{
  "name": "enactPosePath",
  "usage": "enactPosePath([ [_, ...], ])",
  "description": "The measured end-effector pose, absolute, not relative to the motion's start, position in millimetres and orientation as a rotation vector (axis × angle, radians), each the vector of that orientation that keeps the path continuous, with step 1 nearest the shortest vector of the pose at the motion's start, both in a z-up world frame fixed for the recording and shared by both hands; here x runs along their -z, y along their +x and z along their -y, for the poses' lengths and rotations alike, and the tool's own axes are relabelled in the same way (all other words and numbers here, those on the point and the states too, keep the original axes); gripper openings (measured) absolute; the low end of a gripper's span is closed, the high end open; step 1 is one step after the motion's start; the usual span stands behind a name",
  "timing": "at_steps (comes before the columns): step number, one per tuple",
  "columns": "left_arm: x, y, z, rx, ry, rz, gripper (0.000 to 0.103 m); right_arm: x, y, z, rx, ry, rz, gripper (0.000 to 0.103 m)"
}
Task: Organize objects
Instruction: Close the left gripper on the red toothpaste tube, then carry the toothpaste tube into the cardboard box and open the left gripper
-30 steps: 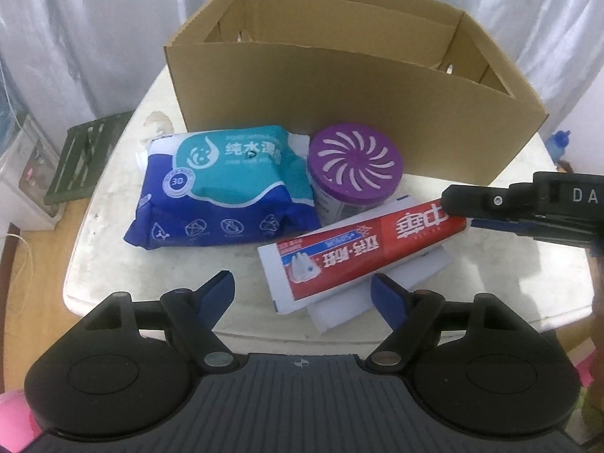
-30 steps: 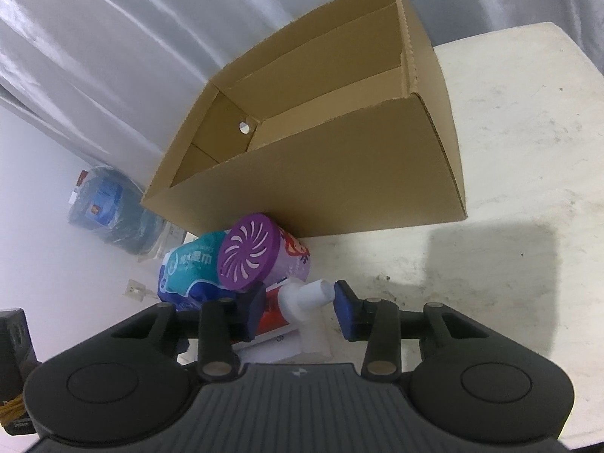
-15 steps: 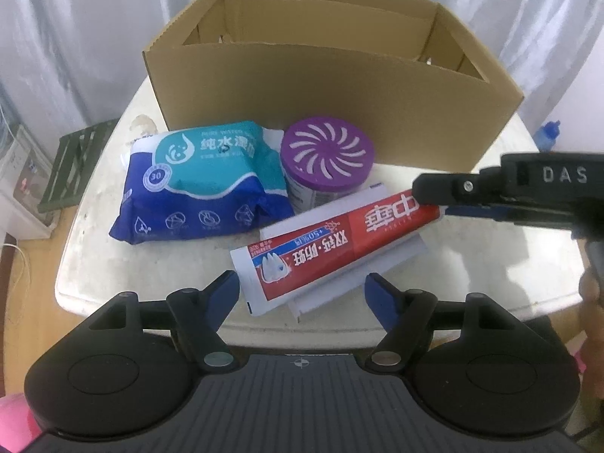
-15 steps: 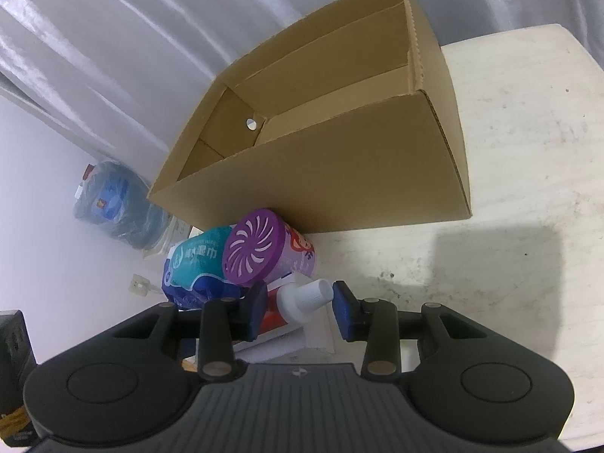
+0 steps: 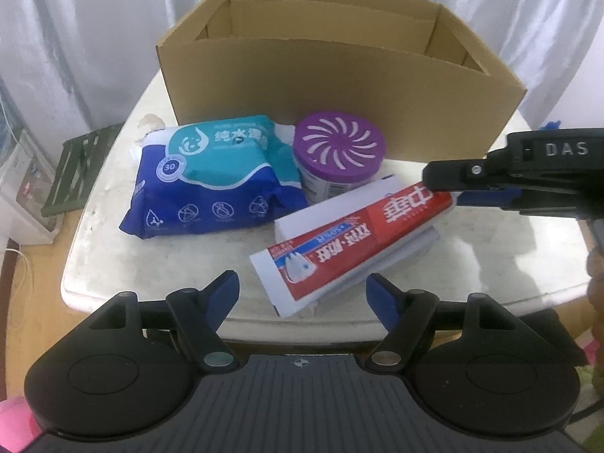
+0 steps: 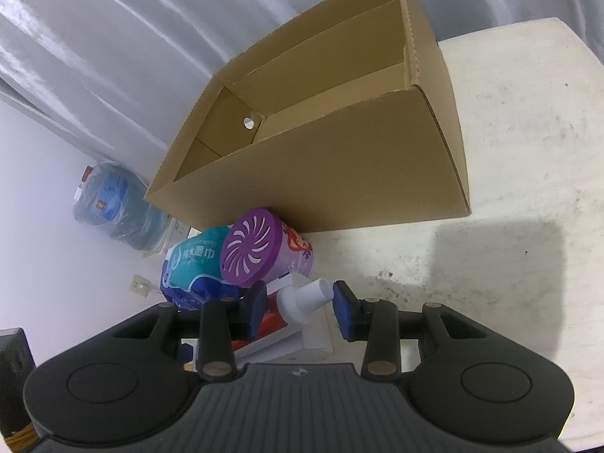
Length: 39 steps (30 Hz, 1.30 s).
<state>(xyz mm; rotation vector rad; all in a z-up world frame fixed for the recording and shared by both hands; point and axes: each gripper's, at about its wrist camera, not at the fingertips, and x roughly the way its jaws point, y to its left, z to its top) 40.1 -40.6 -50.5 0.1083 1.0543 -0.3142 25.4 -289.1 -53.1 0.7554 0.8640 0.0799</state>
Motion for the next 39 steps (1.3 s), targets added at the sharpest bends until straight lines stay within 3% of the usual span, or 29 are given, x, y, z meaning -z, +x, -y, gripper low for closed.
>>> enactPosePath([
  [9,58,41,40,0.36,0.058,-1.072,0.07,53,27,288,-0.087,0.752,-0.866,0.042],
  [39,57,30,24,0.329,-0.045,-1.071,0.07,49,22,283,-0.091,0.761,-0.862,0.043],
])
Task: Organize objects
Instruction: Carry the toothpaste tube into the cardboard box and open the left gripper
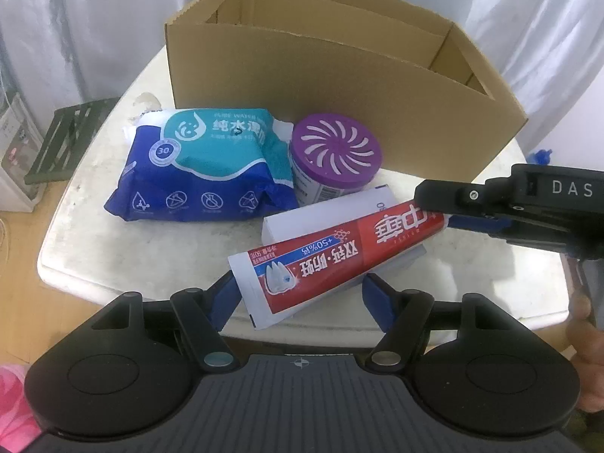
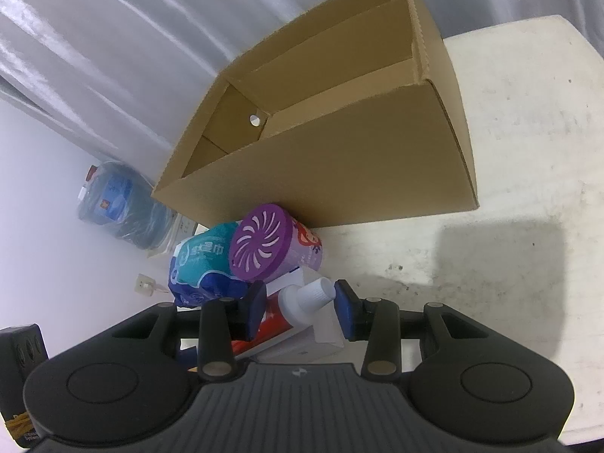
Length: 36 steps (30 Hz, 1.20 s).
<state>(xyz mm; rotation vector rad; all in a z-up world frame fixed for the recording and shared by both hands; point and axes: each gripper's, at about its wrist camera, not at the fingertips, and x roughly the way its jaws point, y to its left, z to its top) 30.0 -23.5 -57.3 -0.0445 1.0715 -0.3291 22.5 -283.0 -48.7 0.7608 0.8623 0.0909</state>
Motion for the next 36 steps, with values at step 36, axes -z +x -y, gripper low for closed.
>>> enactPosePath([
  [36,-42,140,57,0.339,0.037,-0.848,0.07,-72,111,316,-0.075,0.632,-0.612,0.043],
])
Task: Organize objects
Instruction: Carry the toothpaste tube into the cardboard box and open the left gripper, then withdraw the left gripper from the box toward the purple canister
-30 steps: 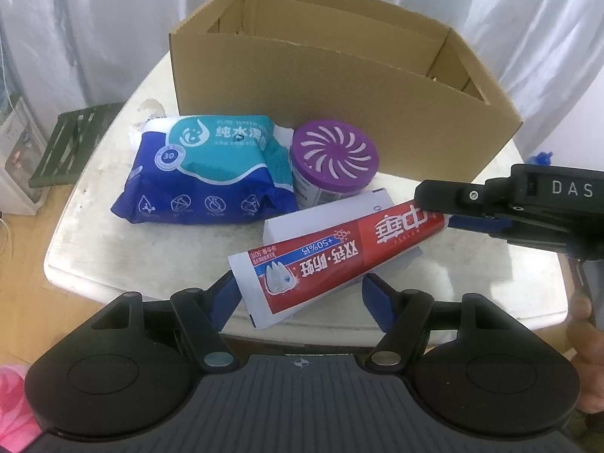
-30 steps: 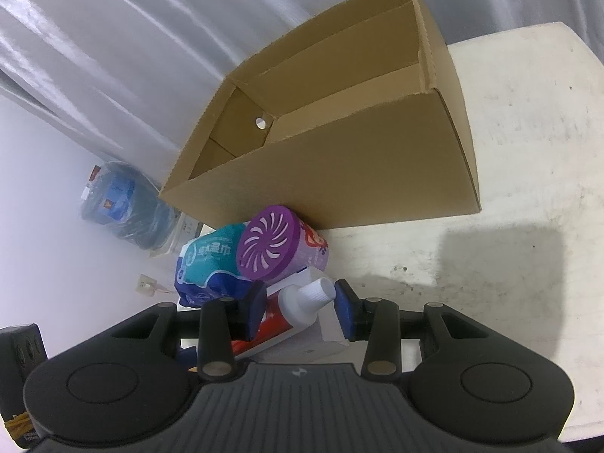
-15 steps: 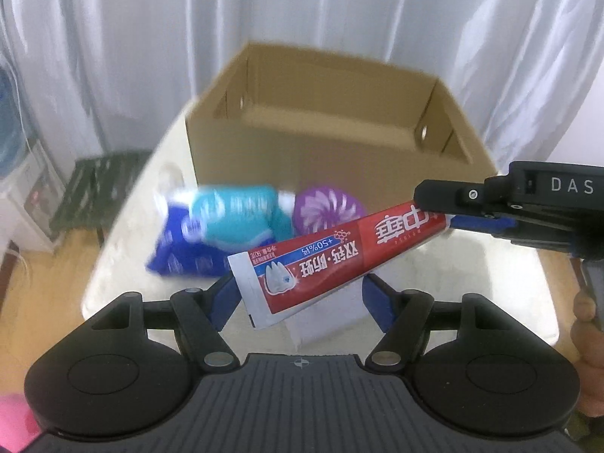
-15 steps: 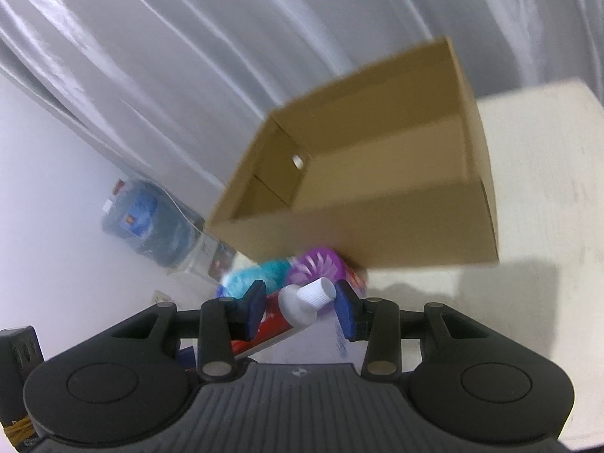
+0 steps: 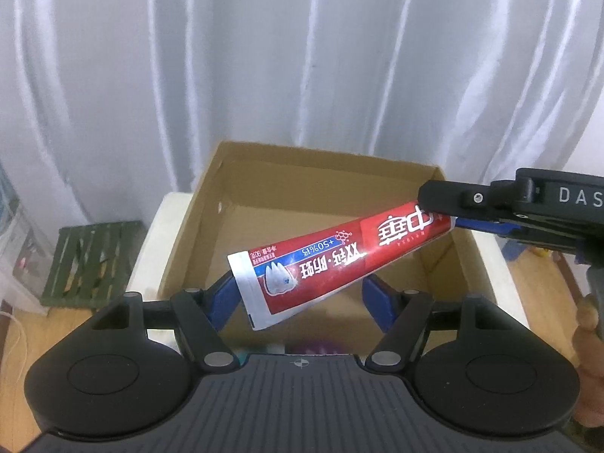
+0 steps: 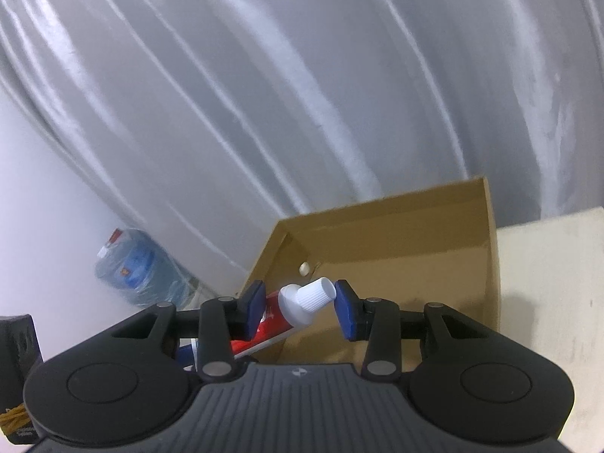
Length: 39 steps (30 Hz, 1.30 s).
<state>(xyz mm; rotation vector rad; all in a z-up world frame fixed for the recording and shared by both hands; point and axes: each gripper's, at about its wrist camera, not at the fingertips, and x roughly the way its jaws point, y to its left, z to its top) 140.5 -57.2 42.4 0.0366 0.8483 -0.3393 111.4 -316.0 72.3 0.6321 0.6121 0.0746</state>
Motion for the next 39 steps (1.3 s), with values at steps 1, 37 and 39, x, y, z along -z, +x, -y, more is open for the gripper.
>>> enactPosePath([
  [1,-40,151,62,0.34,0.048,-0.856,0.07,-71,121,320,-0.069,0.637,-0.622,0.043],
  [37,-7,250,101,0.269,0.188,-0.939,0.092,-13,211,370,-0.009,0.662,-0.788,0.057],
  [39,-20,233,90,0.281,0.163,-0.911,0.097,-24,197,366,-0.019,0.655,-0.758,0.06],
])
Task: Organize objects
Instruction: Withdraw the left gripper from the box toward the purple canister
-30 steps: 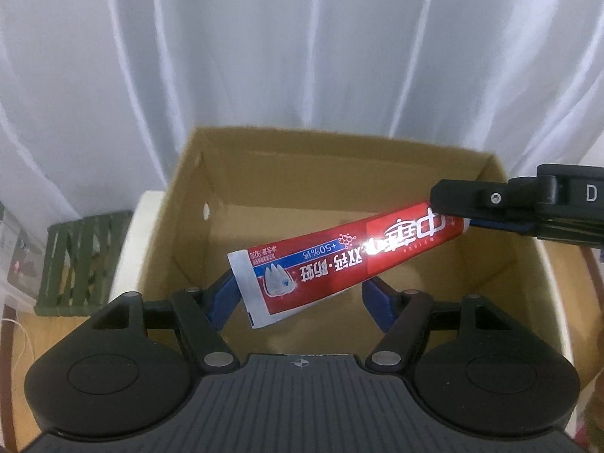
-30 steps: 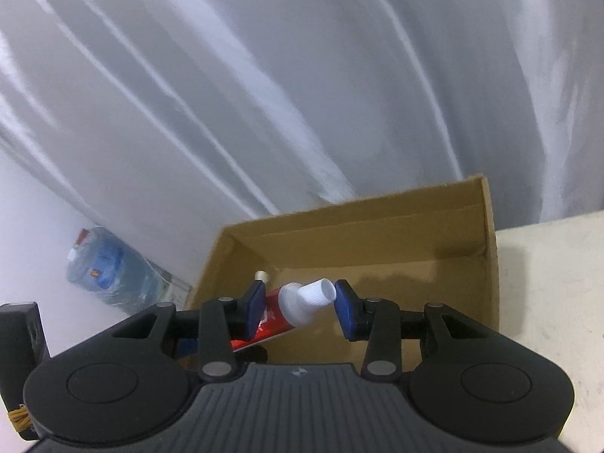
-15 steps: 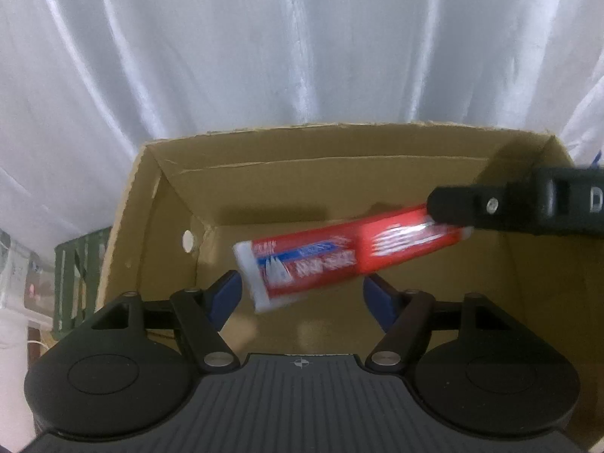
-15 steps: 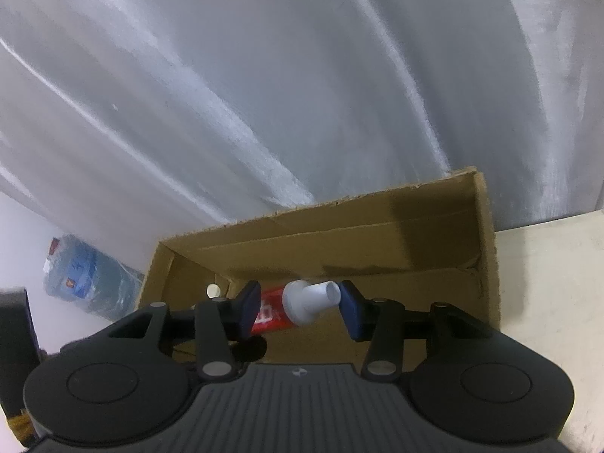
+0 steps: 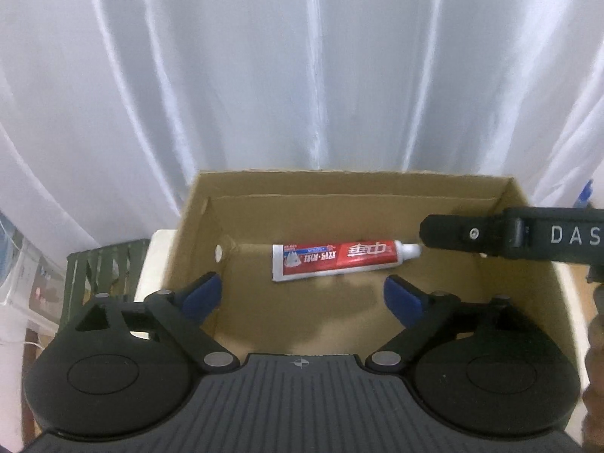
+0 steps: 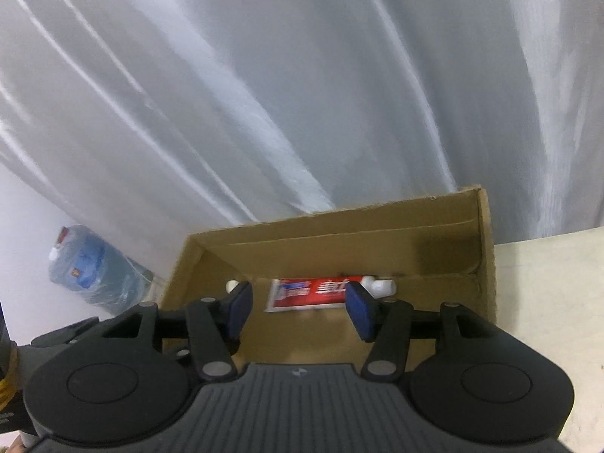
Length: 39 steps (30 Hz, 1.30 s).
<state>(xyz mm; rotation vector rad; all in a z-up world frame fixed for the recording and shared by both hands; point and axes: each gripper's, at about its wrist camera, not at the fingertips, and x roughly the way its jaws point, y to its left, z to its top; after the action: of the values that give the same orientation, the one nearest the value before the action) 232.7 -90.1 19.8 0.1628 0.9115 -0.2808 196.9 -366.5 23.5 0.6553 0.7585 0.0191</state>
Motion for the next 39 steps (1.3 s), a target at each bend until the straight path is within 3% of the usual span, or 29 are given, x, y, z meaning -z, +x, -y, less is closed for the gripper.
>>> enactPosePath([
  [9,-66,148,55,0.296,0.113,-0.776,0.102,-70,108,346,-0.041,0.619,-0.597,0.082],
  [11,-72,128,48,0.269,0.106,-0.735,0.103,-77,87,339,-0.033,0.595,-0.566,0.095],
  [14,-76,103,41,0.255,0.101,-0.721,0.103,-84,57,330,-0.026,0.537,-0.535,0.103],
  [31,-25,13,-8,0.23,-0.105,-0.836,0.103,-60,-13,275,0.075,0.166,-0.735,0.103],
  [39,-24,-5,-13,0.19,-0.062,-0.786,0.103,-65,-16,249,0.08,0.052,-0.679,0.103],
])
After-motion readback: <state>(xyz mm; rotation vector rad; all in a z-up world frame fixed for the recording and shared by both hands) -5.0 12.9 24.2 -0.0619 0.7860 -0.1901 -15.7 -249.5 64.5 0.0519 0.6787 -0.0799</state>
